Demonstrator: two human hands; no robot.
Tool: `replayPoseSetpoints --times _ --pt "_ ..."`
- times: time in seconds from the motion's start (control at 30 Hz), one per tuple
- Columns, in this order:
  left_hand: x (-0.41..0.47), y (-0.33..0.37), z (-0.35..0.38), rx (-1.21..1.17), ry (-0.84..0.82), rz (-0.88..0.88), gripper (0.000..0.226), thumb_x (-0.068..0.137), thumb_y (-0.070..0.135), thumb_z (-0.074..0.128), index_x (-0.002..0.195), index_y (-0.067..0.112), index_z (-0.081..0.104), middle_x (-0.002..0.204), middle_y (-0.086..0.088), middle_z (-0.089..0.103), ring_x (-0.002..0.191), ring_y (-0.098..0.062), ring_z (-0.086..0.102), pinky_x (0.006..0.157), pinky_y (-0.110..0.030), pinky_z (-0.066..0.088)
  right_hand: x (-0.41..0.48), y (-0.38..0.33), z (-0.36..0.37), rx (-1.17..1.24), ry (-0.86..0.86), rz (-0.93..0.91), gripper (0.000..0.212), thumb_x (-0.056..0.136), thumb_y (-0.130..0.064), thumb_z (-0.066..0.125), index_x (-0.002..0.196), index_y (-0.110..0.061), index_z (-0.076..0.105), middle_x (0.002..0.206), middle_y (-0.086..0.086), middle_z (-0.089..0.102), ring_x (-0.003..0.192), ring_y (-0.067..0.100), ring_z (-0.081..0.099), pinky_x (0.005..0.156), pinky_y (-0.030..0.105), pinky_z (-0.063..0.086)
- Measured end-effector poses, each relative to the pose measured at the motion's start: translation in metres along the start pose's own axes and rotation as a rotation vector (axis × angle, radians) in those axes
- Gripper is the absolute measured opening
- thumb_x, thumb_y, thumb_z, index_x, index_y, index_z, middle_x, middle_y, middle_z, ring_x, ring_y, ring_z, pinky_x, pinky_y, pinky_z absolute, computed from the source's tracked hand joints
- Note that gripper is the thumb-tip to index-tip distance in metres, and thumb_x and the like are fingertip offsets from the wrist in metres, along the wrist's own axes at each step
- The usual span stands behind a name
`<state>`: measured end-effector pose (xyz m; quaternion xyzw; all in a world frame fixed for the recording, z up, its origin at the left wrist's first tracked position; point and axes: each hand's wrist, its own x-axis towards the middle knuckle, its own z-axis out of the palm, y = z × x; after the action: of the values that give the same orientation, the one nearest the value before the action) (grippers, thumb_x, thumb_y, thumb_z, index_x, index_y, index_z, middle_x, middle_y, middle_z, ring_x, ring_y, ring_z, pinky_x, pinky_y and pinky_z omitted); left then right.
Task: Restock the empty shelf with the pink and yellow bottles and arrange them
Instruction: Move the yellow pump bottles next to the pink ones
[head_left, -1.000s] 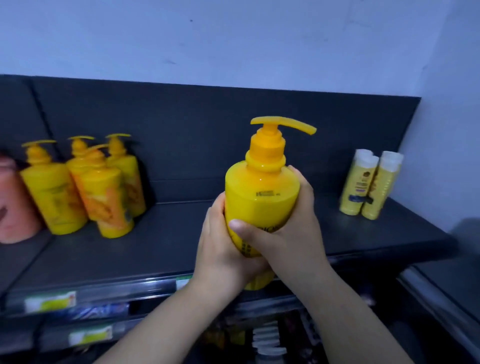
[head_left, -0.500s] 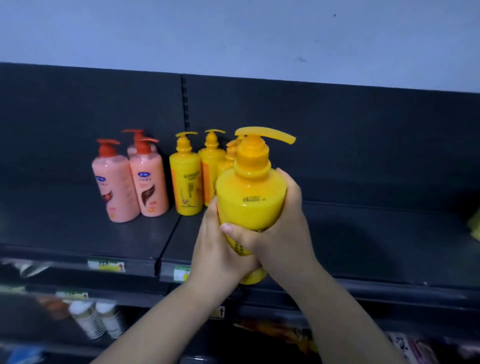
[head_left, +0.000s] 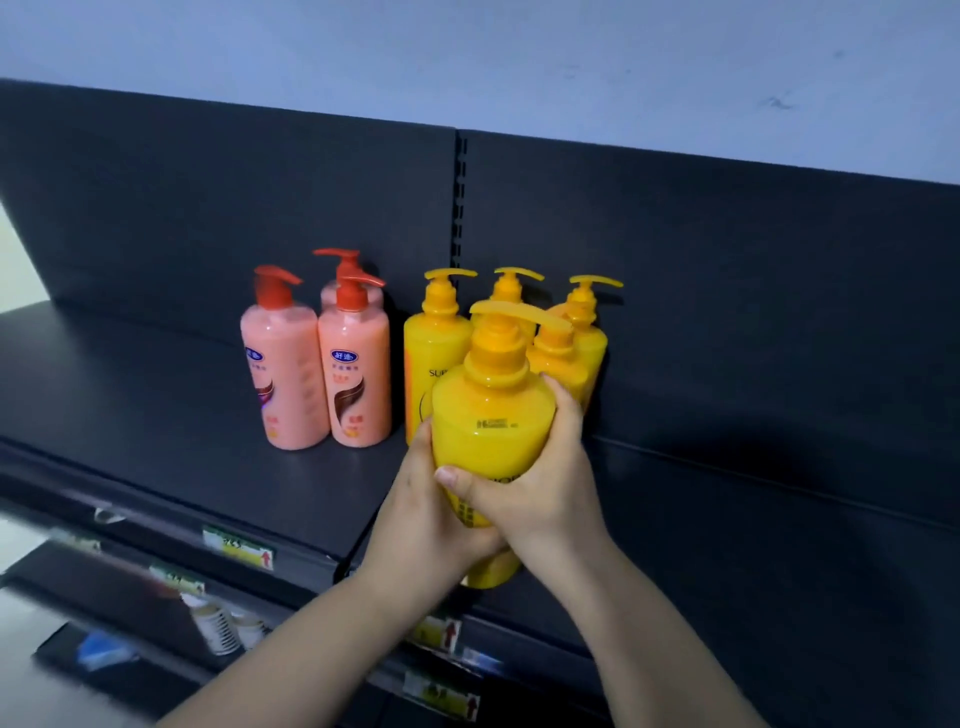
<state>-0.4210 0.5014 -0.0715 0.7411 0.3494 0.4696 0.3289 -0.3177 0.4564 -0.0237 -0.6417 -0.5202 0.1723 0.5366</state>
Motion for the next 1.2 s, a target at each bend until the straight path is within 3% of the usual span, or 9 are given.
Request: replayPoseSetpoints --times 0.27,0.4,0.6,0.7,0.8,0.9,0.97,1.1,1.2 --pt "0.032 -0.043 0.011 0.040 0.018 -0.095 0.113 0.054 0.053 0.080 0.145 0.024 0.020 0.139 0.011 0.043 0.125 -0.003 0.046 0.098 -0.025 0.044 0.052 0.033 0.023 -0.080 -0.166 0.107 0.116 0.052 -0.042 0.088 0.140 -0.040 0.013 0.141 -0.007 0.035 0.129 0.018 0.038 0.105 0.040 0.039" --pt "0.036 -0.060 0.009 0.110 0.043 -0.107 0.097 0.054 0.057 0.073 0.131 0.052 0.014 0.126 0.031 0.039 0.114 0.004 0.046 0.083 -0.003 0.040 0.061 0.047 0.038 -0.187 -0.215 0.120 0.119 0.055 -0.049 0.084 0.143 -0.036 0.006 0.146 -0.006 0.030 0.133 0.018 0.033 0.108 0.039 0.036" --pt "0.060 -0.090 0.012 0.231 -0.033 -0.103 0.104 0.063 0.061 0.064 0.146 0.015 0.020 0.140 -0.004 0.044 0.123 -0.022 0.050 0.089 -0.044 0.051 0.076 0.056 0.050 -0.293 -0.152 -0.045 0.112 0.065 -0.046 0.079 0.147 -0.030 0.004 0.152 -0.006 0.018 0.139 0.011 0.020 0.111 0.023 0.021" --pt "0.075 -0.092 0.007 0.418 -0.126 -0.070 0.089 0.070 0.055 0.051 0.136 -0.003 0.035 0.121 -0.020 0.058 0.097 -0.032 0.066 0.065 -0.035 0.057 0.077 0.057 0.064 -0.467 -0.007 -0.132 0.104 0.069 -0.054 0.069 0.146 -0.021 0.009 0.152 0.008 0.026 0.138 0.023 0.030 0.104 0.026 0.028" --pt "0.085 -0.096 -0.001 0.686 -0.220 0.046 0.066 0.083 0.042 0.036 0.110 -0.015 0.057 0.099 -0.022 0.065 0.058 -0.028 0.065 0.037 -0.024 0.039 0.079 0.053 0.076 -0.646 0.194 -0.130 0.100 0.069 -0.072 0.047 0.139 -0.005 0.025 0.134 0.020 0.050 0.115 0.033 0.058 0.082 0.030 0.051" --pt "0.095 -0.106 -0.005 0.845 -0.330 0.151 0.055 0.080 0.034 0.031 0.079 -0.009 0.065 0.083 -0.022 0.064 0.036 -0.026 0.049 0.040 -0.021 0.018 0.084 0.045 0.081 -0.826 0.241 -0.085 0.098 0.073 -0.076 0.035 0.131 0.002 0.037 0.118 0.020 0.060 0.090 0.028 0.069 0.056 0.025 0.055" --pt "0.104 -0.105 -0.008 0.913 -0.478 0.133 0.057 0.072 0.041 0.039 0.084 -0.009 0.064 0.087 -0.018 0.061 0.042 -0.024 0.053 0.044 -0.022 0.018 0.087 0.041 0.085 -0.914 0.255 -0.018 0.100 0.071 -0.078 0.034 0.127 0.004 0.043 0.105 0.018 0.064 0.071 0.023 0.069 0.045 0.023 0.051" --pt "0.116 -0.106 -0.007 1.049 -0.561 0.158 0.052 0.094 0.047 0.030 0.130 0.010 0.036 0.133 -0.008 0.037 0.101 -0.023 0.058 0.061 -0.029 0.031 0.089 0.033 0.092 -1.004 0.290 0.091 0.101 0.064 -0.075 0.037 0.124 0.006 0.048 0.067 0.009 0.062 0.038 0.015 0.056 0.029 0.021 0.037" --pt "0.125 -0.107 -0.001 1.048 -0.623 0.234 0.049 0.097 0.047 0.028 0.127 0.009 0.033 0.126 -0.009 0.039 0.100 -0.023 0.059 0.058 -0.026 0.033 0.091 0.036 0.090 -0.997 0.322 0.112 0.097 0.067 -0.069 0.038 0.128 0.006 0.043 0.045 0.002 0.054 0.029 0.013 0.049 0.026 0.019 0.030"
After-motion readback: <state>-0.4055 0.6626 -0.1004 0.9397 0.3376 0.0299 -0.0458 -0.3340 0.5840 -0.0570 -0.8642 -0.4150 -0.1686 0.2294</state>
